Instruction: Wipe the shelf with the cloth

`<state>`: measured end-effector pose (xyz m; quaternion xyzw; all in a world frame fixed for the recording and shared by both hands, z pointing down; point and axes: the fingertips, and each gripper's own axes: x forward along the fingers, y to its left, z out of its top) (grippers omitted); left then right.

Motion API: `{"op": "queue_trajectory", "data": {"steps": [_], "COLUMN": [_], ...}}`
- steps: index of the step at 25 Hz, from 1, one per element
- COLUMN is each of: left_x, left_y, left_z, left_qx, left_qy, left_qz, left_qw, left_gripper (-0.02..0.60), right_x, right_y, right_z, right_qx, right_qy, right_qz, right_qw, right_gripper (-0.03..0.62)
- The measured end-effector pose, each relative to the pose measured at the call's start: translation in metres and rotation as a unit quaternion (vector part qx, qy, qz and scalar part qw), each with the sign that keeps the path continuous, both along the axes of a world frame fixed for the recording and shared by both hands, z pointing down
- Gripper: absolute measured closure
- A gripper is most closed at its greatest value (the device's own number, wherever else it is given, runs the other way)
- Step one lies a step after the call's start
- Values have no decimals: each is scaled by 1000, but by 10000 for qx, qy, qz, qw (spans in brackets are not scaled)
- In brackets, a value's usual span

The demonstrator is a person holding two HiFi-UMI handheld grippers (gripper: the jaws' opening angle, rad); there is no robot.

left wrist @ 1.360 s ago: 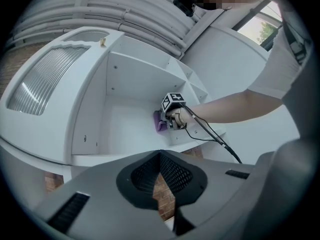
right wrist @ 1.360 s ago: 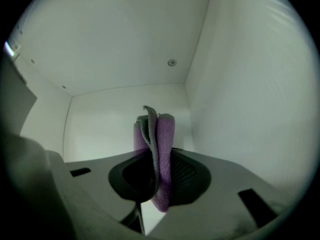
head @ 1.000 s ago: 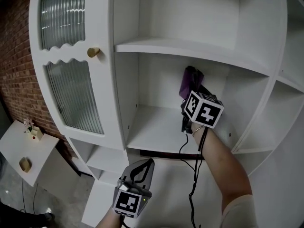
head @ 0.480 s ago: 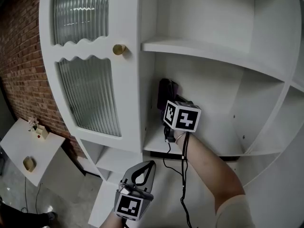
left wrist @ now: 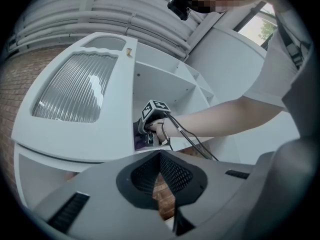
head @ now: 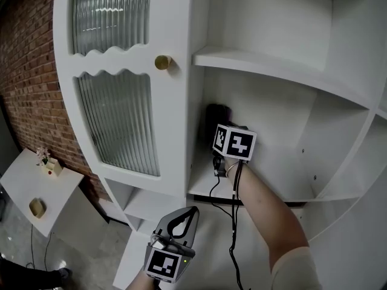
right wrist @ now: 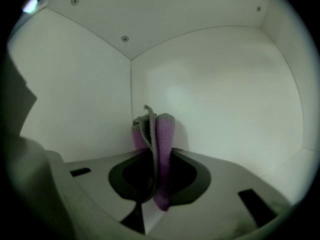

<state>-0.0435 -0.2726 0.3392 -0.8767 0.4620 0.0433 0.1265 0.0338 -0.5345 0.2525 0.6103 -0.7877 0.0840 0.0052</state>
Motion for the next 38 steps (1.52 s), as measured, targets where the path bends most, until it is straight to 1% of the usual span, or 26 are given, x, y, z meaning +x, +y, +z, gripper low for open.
{"op": "queue_trajectory", "data": {"steps": [2, 5, 10, 14, 16, 22, 25, 27, 30, 32, 35, 38], "left_x": [5, 11, 24, 37, 43, 61, 70, 74, 79, 80, 81, 80], "left_y": [1, 3, 5, 6, 7, 13, 16, 17, 18, 18, 17, 18], "left_z": [-2, -8, -12, -7, -4, -3, -2, -2, -2, -1, 0, 1], "left_qx": [-7, -56, -8, -174, -233, -188, -174, -177, -172, -187, -222, -214], "left_qy": [49, 328, 303, 484, 512, 350, 287, 284, 277, 287, 281, 264], "left_qz": [55, 255, 293, 435, 464, 524, 549, 527, 497, 462, 424, 402], "left_qw": [10000, 9991, 9991, 9977, 9973, 9978, 9979, 9980, 9982, 9983, 9985, 9986], "left_gripper": [568, 568, 568, 568, 568, 568, 568, 568, 568, 567, 568, 568], "right_x": [9, 29, 70, 109, 129, 196, 223, 240, 266, 274, 274, 270], "right_y": [0, 1, 5, 12, 15, 27, 33, 36, 44, 46, 46, 49], "right_z": [1, 1, 4, 6, 5, -2, -4, -4, -6, -6, -6, -10], "right_qx": [2, -3, -87, -137, -139, -103, -108, -103, -57, -85, -183, -178], "right_qy": [117, 266, 197, 210, 204, 241, 195, 173, 155, 121, 48, 10], "right_qz": [-7, 33, 200, 437, 583, 1156, 1453, 1719, 2232, 2330, 2279, 2155], "right_qw": [9999, 9996, 9996, 9987, 9980, 9930, 9891, 9849, 9746, 9724, 9735, 9763], "right_gripper": [511, 511, 510, 510, 510, 511, 511, 511, 511, 513, 514, 514]}}
